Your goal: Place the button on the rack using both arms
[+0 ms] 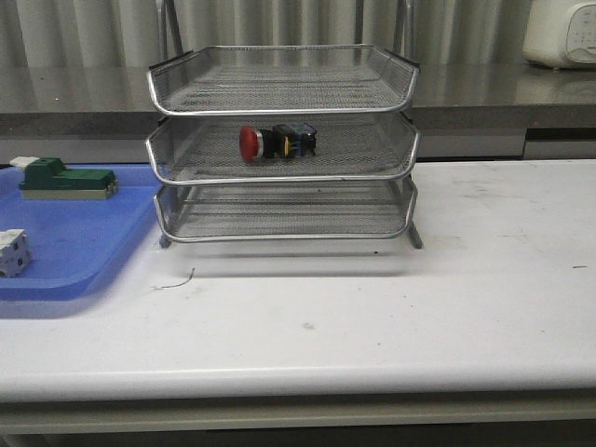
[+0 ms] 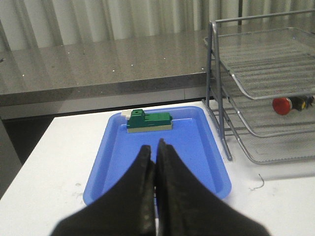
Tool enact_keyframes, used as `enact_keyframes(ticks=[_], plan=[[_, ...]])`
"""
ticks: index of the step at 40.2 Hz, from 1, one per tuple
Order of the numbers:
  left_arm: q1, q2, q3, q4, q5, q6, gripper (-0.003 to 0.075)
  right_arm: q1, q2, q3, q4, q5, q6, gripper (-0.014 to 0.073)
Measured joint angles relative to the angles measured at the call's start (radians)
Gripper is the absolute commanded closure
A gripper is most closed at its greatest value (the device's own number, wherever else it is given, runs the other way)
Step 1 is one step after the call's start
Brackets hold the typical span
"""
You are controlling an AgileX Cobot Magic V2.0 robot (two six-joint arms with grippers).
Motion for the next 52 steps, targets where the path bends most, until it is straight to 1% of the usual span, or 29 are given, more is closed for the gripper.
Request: enact_keyframes(ticks=[4,11,13,21,26,32,52], plan=[[-0.036,0.000,0.050,0.075,-0.061,-0.110,0.0739,0.000,0.000,0.000,0.000,0.000,0.000,0.0655],[-0.160,0.000,0.168,0.157,-0.183,-0.158,0.0739,0.000,0.000,0.000,-0.001,0.000,0.000,0.0655],[-0.178,0.000,0.199,0.166,-0.219,-0.163,0.0739,0.000,0.000,0.000,-0.001,0.000,0.000,0.0655],[-0.187,0.000,0.332,0.231,-0.348,-0.206,0.0739,0.000,0.000,0.000,-0.001,0.000,0.000,0.0655],[-0.187,0.000,0.407,0.239,-0.407,-0.216,0.0739,0.000,0.000,0.000,-0.001,0.000,0.000,0.0655],[-0.187,0.000,0.430,0.222,-0.447,-0.219,0.0739,0.000,0.000,0.000,-0.001,0.000,0.000,0.0655],[-0.187,0.000,0.430,0.216,-0.451,-0.219,0.0739,0.000,0.000,0.000,-0.001,0.000,0.000,0.0655]])
